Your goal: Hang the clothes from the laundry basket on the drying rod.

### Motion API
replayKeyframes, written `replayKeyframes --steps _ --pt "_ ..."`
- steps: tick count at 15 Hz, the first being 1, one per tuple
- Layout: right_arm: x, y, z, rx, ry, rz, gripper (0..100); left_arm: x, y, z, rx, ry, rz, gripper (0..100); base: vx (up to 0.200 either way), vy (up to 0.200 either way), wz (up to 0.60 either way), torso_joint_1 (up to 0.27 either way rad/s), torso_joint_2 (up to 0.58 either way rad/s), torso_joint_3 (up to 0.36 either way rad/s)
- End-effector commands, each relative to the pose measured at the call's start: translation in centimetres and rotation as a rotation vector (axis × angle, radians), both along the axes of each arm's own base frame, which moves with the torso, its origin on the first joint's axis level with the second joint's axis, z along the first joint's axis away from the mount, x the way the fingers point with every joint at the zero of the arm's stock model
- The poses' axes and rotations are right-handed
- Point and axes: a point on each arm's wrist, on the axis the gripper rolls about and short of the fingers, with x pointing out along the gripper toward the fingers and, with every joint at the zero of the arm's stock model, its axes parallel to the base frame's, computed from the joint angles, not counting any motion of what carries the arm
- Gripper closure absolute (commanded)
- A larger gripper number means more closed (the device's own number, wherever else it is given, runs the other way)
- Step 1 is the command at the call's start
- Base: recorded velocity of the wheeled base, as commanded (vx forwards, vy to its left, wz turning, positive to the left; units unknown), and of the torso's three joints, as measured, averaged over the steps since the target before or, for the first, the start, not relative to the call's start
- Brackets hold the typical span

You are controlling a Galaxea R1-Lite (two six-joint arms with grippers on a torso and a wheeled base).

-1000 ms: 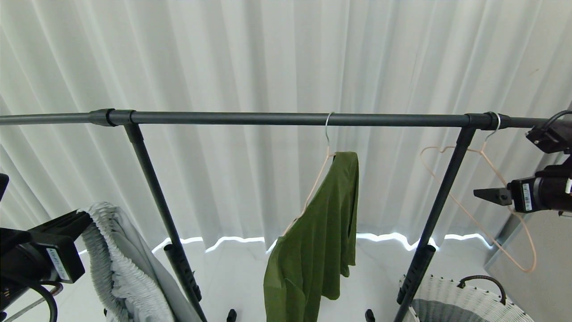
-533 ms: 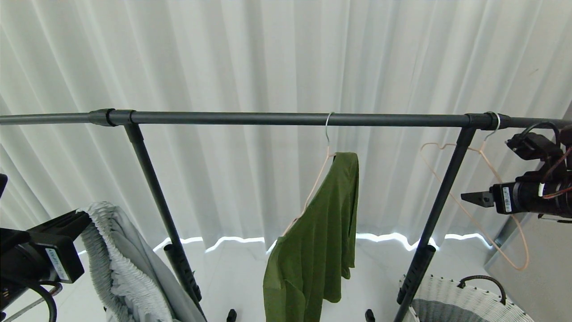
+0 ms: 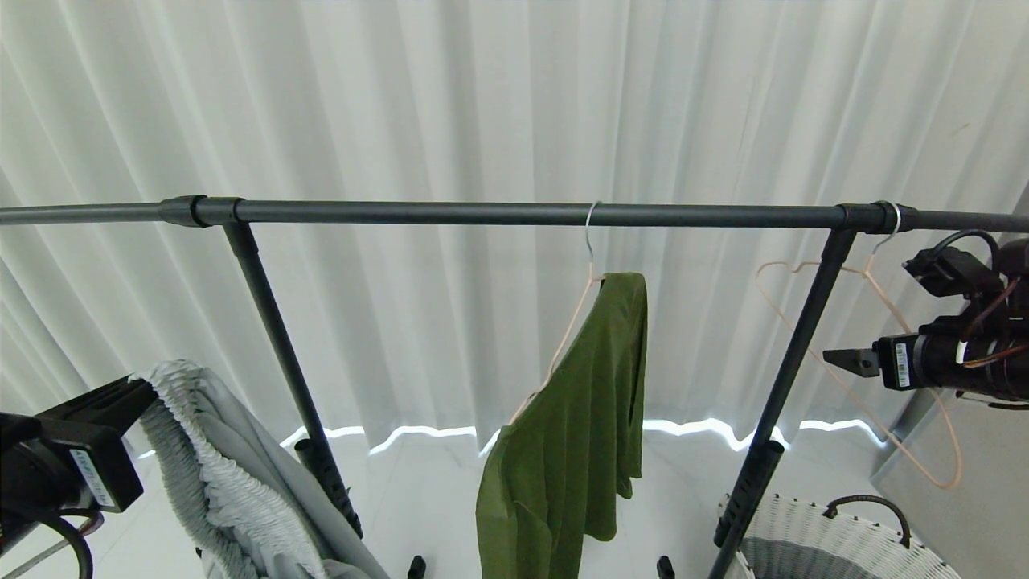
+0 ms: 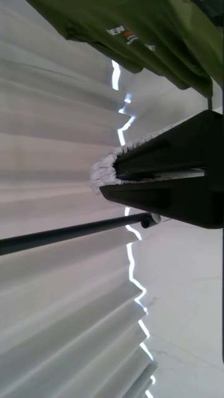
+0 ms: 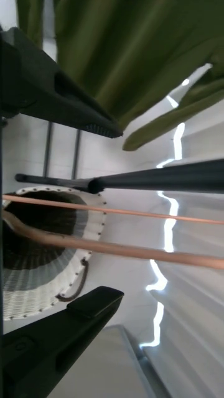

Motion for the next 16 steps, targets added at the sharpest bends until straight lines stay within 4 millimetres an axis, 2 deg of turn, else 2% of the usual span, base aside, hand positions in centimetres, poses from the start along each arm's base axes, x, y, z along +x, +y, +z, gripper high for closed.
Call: replayKeyframes --steps 1,2,12,16 --pt "-0.2 0.0 0.2 0.0 -0.006 0.002 0 0.0 0.0 0.0 -0.001 -0.001 0.0 100 0.0 0.0 0.0 0.0 0.0 0.0" --pt "-0.3 0.0 0.2 0.0 -0.006 0.002 100 -0.1 0.0 0.0 -0.001 -0.002 0.0 100 0.0 0.0 0.0 0.0 0.0 0.0" --pt "-0.3 0.0 0.3 -0.004 -0.012 -0.012 100 -0.1 0.0 0.0 0.001 -0.002 0.0 100 0.0 0.0 0.0 0.0 0.0 0.0" --pt "-1.8 -0.1 1.8 0.058 -0.063 -0.047 100 -0.1 0.0 0.0 0.001 -0.002 0.0 100 0.0 0.0 0.0 0.0 0.0 0.0"
